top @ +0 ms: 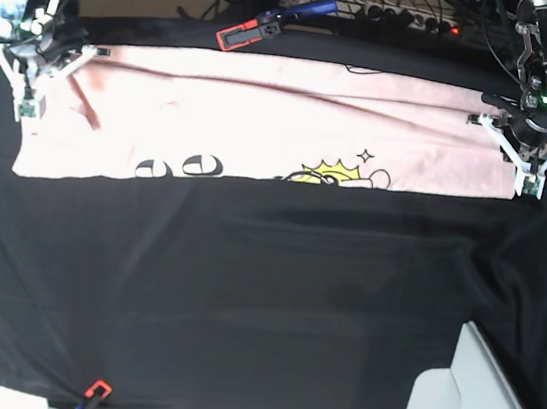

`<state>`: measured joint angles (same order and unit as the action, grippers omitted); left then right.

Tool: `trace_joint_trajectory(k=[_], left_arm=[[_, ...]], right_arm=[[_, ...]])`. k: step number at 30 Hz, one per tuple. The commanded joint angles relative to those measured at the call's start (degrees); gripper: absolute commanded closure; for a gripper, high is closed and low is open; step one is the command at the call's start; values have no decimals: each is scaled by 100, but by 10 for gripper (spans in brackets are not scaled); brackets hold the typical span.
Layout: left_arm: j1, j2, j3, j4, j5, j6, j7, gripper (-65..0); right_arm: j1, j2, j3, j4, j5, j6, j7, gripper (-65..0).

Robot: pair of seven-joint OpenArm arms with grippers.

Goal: Fold the T-shirt properly
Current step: 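Open both grippers and release the folded shirt edges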

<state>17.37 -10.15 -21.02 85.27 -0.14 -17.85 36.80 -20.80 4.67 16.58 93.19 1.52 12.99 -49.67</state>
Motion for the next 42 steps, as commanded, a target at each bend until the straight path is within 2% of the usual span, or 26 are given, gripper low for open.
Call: trace_joint_trajectory(k=[1,11,13,15,17,19,21,22,26,29,33,39,40,42], left_arm=[[-18,-88,-39,101,36,84,-88,0],[-18,-88,-39,101,36,84,-88,0],[-18,-88,-39,101,36,75,-80,0],[-18,-97,-39,101,36,75,-71,-8],[-18,-97,-39,101,36,75,-62,-86],[-18,-97,-57,127,36,75,-62,-190],[-18,-97,-74,136,27,75,-62,-249],[-18,-97,-65,136,27,75,-53,-254],[-27,-88,-109,136,19,75,-53,-252],[-88,-123,-162,154,19,84,-53,-252],[-255,-97,-575,312,27,84,-36,-255],[-378,-132,-848,804,-34,57,483,-259],[-431,-114,-936,831,-43,57,597,-267],[-484,-114,-1112,848,-377,40,852,-328]], right_arm=[[36,65,34,101,-33,-38,66,-3],[115,74,43,66,-33,-47,57,-16],[115,65,52,92,-33,-47,57,-59],[115,65,52,110,-33,-47,57,-144],[115,65,52,110,-33,-47,57,-222],[124,65,52,110,-33,-47,57,-261],[168,65,61,119,-33,-55,48,-266],[185,65,122,119,-33,-73,48,-267],[220,100,421,127,-33,-451,57,-267],[247,144,430,189,-33,-469,40,-266],[212,180,439,409,-33,-469,-13,-266],[176,188,439,497,-33,-469,13,-266],[168,188,439,585,-33,-469,13,-264],[141,188,439,866,-33,-469,154,-264]])
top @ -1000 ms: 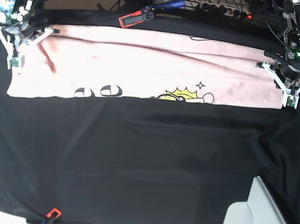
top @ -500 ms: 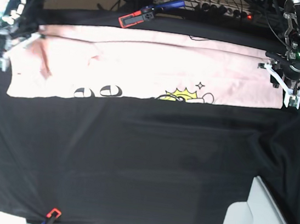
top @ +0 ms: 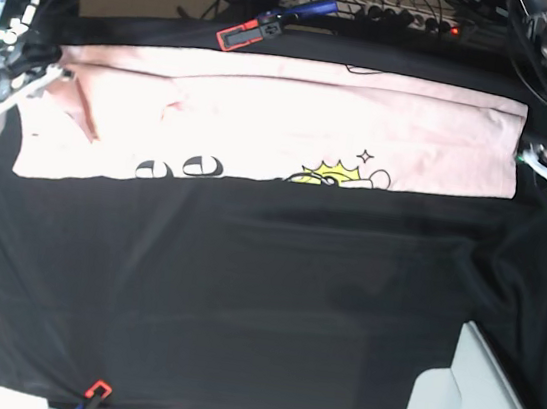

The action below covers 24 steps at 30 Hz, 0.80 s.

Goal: Fold the T-shirt properly
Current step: 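Open both grippers and release the folded shirt edges, then grasp the shirt's end edges with both grippers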

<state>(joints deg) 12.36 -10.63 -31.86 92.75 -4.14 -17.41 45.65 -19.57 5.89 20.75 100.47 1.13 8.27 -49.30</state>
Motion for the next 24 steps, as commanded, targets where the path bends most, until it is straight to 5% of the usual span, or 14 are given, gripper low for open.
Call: trace_joint_trajectory(k=[1,4,8,24], left_arm=[[26,-93,-115,101,-285,-66,99,-348],[52,-295,-458,-119,-1436,-523,459,-358],[131,-585,-379,-769,-2166,-611,512,-358],[-133,-638,-19,-2721,-2228,-637,-15,-358]], right_arm=[[-60,57,21,270,6,3,266,-264],[-315,57,-14,639,6,3,802,-264],[-386,57,-23,674,15,21,934,-264],[-394,57,-31,560,24,39,969,-264]])
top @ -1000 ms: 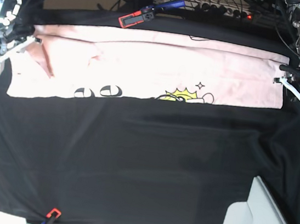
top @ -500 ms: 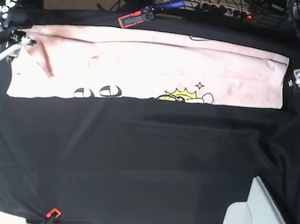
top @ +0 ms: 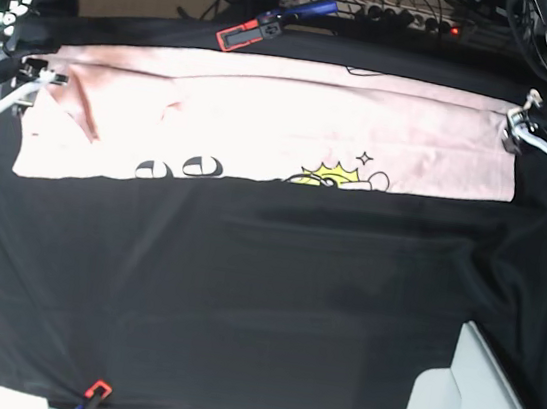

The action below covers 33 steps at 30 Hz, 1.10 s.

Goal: Fold the T-shirt properly
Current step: 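Grasp the shirt's end edges with both grippers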

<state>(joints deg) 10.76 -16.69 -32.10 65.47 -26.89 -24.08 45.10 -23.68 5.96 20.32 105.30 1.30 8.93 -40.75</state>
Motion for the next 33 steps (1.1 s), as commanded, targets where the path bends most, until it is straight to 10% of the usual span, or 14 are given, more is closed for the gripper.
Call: trace_joint_trajectory(k=[1,14,22,33], left_arm=[[18,-32,32,-20,48,30,-49,-358],[159,170,647,455,57,30,-119,-351],[159,170,612,437,57,30,-119,-5],[554,390,629,1826,65,47,-101,0]], right_arm=[[17,51,12,77,6,-27,115,-264],[-19,51,-374,77,6,-27,97,-264],[-27,51,-717,77,6,-27,97,-264],[-27,51,-682,77,6,-27,106,-264]])
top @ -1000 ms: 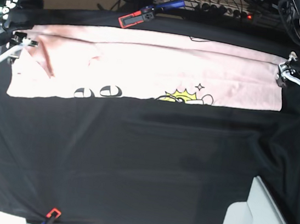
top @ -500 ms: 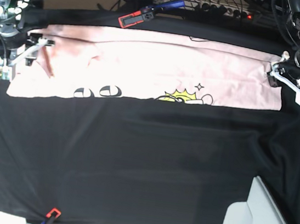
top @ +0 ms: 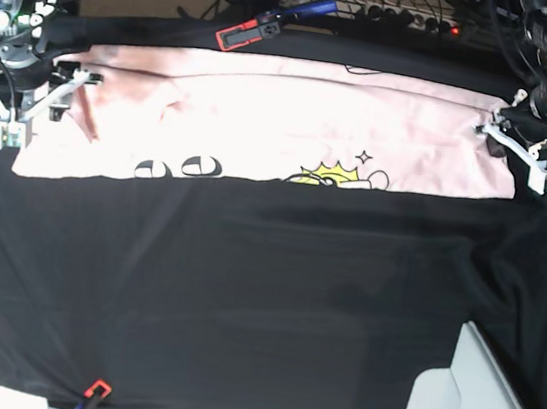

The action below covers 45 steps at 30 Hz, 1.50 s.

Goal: Fold the T-shirt properly
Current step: 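Grasp the shirt's end edges with both grippers, then fold the held shirt end with the left gripper toward the right gripper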

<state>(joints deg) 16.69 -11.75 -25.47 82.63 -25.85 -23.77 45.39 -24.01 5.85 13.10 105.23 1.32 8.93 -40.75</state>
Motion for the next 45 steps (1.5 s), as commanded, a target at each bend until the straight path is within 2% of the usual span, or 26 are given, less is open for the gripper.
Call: trace_joint_trajectory(k=[1,4,9,14,20,22,26,34,45], left_arm=[[41,-52,2,401,-40,17,-121,0],[217,212,11,1086,57,25,-33,0],[173,713,81,1737,294,25,714,0],[393,819,996,2238,251,25,776,0],[463,1232,1708,2335,294,25,776,0],[472,1250,1945,2308,294,60,776,0],[498,1250,2297,2300,268,465,776,0],[410,1276,2983,2159,242,491,749,0],[85,1610,2939,1464,233,491,741,0]], right_arm=[[5,61,39,84,4,-27,106,-264],[5,61,30,84,4,-36,106,-264],[14,61,22,84,4,-36,106,-264],[23,61,22,84,4,-36,97,-264],[23,61,22,84,4,-36,88,-264],[23,61,39,75,4,-36,88,-264],[23,61,39,75,4,-36,88,-264],[23,61,22,75,4,-36,88,-264],[14,61,22,75,4,-36,80,-264]])
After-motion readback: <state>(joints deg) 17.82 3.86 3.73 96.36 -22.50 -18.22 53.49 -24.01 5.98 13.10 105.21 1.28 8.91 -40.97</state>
